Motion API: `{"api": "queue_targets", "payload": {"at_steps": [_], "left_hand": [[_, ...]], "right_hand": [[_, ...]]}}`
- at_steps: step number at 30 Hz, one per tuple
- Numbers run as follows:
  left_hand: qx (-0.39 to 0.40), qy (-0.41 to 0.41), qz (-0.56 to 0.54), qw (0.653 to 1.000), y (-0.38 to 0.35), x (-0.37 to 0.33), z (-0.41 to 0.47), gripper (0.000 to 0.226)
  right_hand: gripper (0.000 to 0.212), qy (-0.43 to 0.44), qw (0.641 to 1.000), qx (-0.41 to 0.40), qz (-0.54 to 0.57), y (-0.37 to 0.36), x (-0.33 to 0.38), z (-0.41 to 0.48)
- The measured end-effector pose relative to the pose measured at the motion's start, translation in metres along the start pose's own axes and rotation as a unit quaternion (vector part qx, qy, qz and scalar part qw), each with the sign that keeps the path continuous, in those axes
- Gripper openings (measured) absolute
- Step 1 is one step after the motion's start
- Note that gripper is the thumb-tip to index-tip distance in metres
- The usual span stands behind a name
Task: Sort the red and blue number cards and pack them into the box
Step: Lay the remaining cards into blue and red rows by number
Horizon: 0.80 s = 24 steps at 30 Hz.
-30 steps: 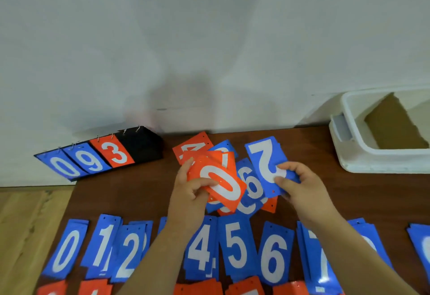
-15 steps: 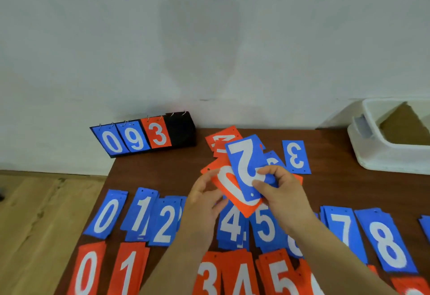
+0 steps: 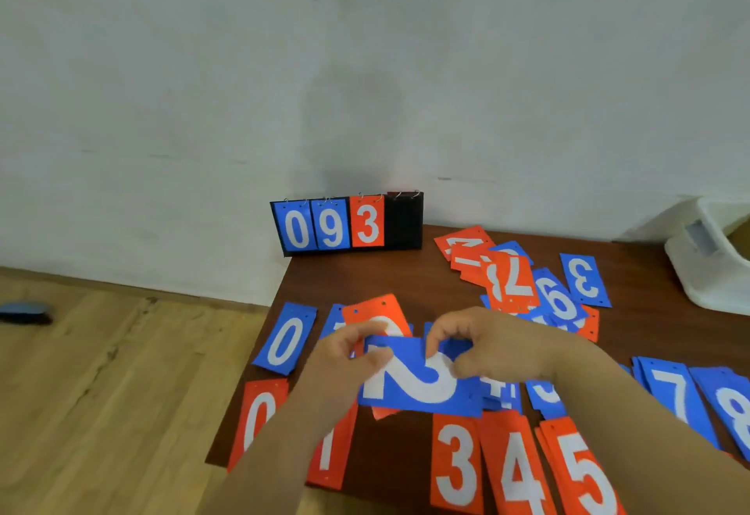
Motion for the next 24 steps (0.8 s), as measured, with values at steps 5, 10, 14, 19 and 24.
{"api": "queue_targets", "payload": {"at_steps": [5,10,14,19,24], "left_hand": [[-0.042,0.005,-0.046,0.998,0.028,0.021,-0.019,0.044],[-0.153,-0.005,-0.071,0.986,0.047,0.041,-0.029,0.044],[-0.135,-0.030,-0.016,0.990,0.048,0.050,-0.030,0.045],[-0.224,0.037,-0.015,0.974,0.080,0.081,-0.016,0.036],[-0.244,0.057,0.029,0.968,0.104,0.104,-0.009,0.045]], "right_hand": [[0.019,-0.062,0.924,-0.360,0.117,-0.003,0.003,0.021],[0.019,-0.083,0.918,-0.337,0.189,-0.070,-0.008,0.019],[0.015,-0.083,0.943,-0.278,0.162,-0.104,-0.013,0.030],[0.019,-0.154,0.900,-0.372,0.166,-0.089,-0.053,0.048],[0.033,-0.193,0.926,-0.315,0.074,-0.082,-0.096,0.070]]}}
Point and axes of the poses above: each hand's wrist, its own z-axis towards the middle knuckle, its own y-axis out of the back of the hand, x = y × z, the point moved 7 cm from there along z, towards the middle knuckle, and after that the axes turned 13 degrees about -x, right-handed, at the moved point
